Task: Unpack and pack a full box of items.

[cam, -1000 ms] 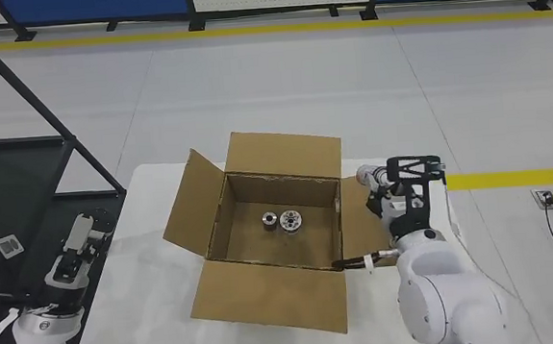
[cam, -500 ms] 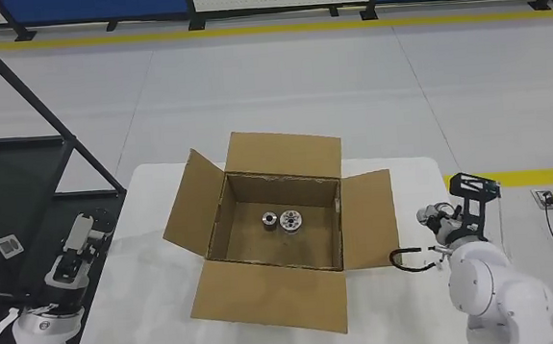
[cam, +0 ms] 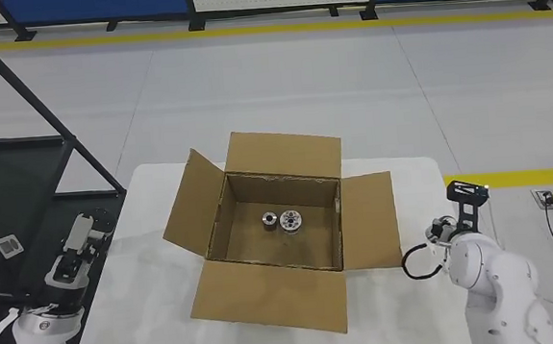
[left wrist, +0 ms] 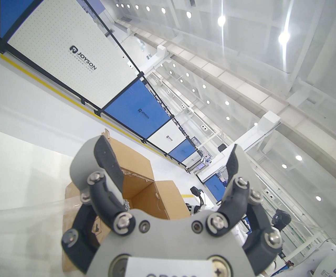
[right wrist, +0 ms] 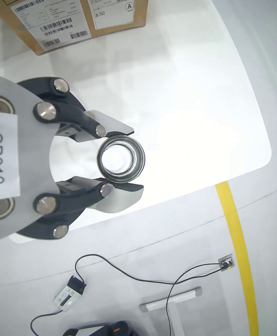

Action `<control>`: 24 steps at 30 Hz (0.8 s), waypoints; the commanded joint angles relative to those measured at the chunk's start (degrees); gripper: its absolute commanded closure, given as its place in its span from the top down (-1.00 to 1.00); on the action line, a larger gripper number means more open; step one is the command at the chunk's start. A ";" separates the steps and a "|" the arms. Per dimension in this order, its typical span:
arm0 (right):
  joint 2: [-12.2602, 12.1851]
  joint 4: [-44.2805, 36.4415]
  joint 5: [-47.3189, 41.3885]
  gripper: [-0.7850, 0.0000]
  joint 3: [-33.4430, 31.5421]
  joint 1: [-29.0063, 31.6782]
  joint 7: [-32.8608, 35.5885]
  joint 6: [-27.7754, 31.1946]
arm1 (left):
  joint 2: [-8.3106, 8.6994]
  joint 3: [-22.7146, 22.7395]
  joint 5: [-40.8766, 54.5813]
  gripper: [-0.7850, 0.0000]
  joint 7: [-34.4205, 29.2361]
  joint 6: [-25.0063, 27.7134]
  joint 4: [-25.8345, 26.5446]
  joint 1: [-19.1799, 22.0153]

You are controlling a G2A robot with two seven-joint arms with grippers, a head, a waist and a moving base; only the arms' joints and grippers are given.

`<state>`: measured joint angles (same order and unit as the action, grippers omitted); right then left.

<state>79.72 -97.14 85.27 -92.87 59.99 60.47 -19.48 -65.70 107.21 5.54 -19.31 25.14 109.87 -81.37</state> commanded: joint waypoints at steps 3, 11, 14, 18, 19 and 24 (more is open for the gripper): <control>-0.02 2.88 -0.16 -1.00 0.00 -0.92 -1.08 -0.09 | 0.00 0.00 0.00 1.00 0.00 0.00 0.00 0.00; 0.01 7.26 -0.55 -1.00 0.72 -2.54 -3.43 0.00 | 0.00 0.00 0.00 1.00 0.00 0.00 0.00 0.00; 0.03 8.34 -0.44 -1.00 1.15 -2.88 -3.79 -0.04 | 0.00 0.00 0.00 1.00 0.00 0.00 0.00 0.00; 0.04 9.28 -0.48 -1.00 1.64 -3.12 -3.59 0.37 | 0.00 0.00 0.00 1.00 0.00 0.00 0.00 0.00; 0.04 9.47 -0.44 -1.00 1.73 -3.19 -3.64 0.36 | 0.00 0.00 0.00 1.00 0.00 0.00 0.00 0.00; 0.04 10.01 -0.72 -0.33 1.88 -3.30 -3.77 0.17 | 0.00 0.00 0.00 1.00 0.00 0.00 0.00 0.00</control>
<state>79.77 -87.17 84.63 -90.95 56.67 56.75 -19.24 -65.70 107.21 5.54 -19.31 25.14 109.87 -81.37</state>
